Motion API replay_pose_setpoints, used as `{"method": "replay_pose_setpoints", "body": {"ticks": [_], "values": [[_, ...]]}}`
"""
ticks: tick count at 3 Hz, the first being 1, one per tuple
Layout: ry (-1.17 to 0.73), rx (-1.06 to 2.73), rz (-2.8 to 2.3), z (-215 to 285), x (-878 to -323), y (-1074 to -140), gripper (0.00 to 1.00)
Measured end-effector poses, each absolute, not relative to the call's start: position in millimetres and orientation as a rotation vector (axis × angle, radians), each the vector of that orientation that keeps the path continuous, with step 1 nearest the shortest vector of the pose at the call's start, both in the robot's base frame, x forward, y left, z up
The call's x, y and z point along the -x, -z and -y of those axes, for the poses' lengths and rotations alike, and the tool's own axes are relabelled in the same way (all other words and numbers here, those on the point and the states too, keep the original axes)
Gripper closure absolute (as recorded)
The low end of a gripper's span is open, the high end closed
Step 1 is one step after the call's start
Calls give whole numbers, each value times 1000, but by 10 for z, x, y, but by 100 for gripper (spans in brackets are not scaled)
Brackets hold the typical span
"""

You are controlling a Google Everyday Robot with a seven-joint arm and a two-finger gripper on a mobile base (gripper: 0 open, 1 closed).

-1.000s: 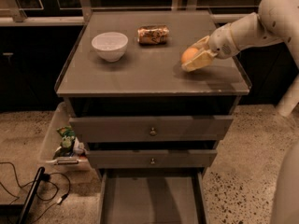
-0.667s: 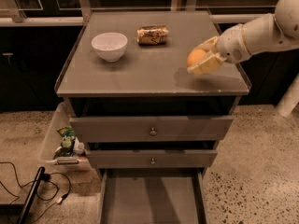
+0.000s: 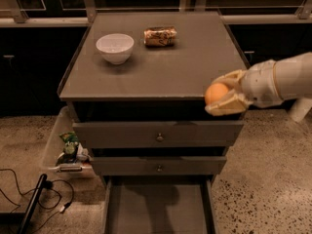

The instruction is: Place orange into bottom drawer

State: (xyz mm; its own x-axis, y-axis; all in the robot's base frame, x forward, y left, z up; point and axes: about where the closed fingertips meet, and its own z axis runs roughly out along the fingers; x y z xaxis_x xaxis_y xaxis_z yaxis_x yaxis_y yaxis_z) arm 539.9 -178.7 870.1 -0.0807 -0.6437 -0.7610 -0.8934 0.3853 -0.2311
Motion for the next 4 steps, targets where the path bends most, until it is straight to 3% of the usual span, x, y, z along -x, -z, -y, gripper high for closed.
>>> {"method": "replay_pose_setpoints", "body": {"ticks": [1,3,4], "values": [[-422,1283,-1914,1864,-4858,-8244,100],[-456,1294,-1951,1842,-4711,-8016,100],[-498,1312,-2042,1790,-4586,-7433,100]]}}
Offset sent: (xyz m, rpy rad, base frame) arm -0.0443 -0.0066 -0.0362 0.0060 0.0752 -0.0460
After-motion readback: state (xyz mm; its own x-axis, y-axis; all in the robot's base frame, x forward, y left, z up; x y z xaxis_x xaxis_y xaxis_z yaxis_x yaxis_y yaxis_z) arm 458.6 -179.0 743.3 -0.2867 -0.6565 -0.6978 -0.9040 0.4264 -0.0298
